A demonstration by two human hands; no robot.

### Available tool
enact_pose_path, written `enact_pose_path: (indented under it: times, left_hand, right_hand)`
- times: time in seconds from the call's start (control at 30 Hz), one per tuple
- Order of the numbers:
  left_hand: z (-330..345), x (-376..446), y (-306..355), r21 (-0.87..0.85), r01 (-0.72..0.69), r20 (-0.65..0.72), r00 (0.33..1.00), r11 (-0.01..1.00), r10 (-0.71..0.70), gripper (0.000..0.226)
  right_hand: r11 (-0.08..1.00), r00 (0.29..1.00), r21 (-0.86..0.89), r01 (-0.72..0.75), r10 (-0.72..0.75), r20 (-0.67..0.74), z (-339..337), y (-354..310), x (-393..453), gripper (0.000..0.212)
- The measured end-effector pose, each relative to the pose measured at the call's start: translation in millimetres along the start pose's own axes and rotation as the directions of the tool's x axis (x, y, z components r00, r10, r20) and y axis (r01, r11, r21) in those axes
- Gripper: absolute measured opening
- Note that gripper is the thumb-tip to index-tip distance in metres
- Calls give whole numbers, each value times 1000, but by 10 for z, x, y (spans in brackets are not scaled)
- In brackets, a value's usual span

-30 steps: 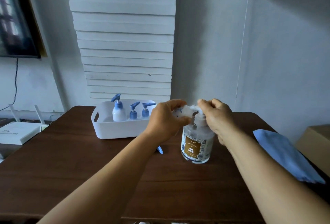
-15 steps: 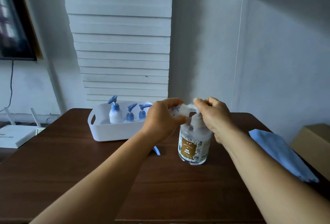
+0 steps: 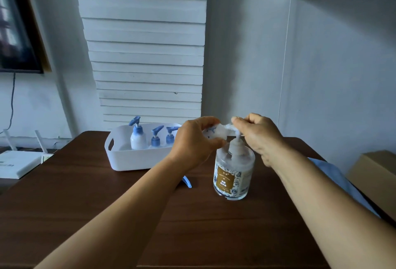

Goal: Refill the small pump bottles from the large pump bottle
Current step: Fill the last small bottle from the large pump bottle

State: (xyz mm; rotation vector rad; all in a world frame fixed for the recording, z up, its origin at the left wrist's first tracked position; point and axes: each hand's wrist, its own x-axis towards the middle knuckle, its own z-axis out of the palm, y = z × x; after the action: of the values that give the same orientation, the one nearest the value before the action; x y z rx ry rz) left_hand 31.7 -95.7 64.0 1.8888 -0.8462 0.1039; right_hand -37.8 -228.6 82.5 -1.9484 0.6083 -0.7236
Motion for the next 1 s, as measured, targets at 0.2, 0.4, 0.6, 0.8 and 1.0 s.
enact_pose_path:
  times: [0.2,0.4,0.6,0.8,1.0]
  left_hand:
    - [58,-38,-68,2,40,13,999,999,-40,50]
    - [2,11,17,5,7,-4,1000,1000,-7,48]
    - [71,-37,-59,0,45,15,999,999,-45,50]
    - [20,18,6,7,7,-6,1000,1000,-7,48]
    - [64,-27,-60,10,39,9,999,999,-39,49]
  right_hand:
    - [999,999,38,-33,35,-41,133,166,-62,37]
    - [1000,1000,13,22,-22,-7,4,6,-4,34]
    - [998,999,58,-4,7,-52,135,195,-66,37]
    - [999,1000,29,21,-21,-16,18,48,7,35]
    - [1000,998,10,18,-17,-55,126,172,-42,35]
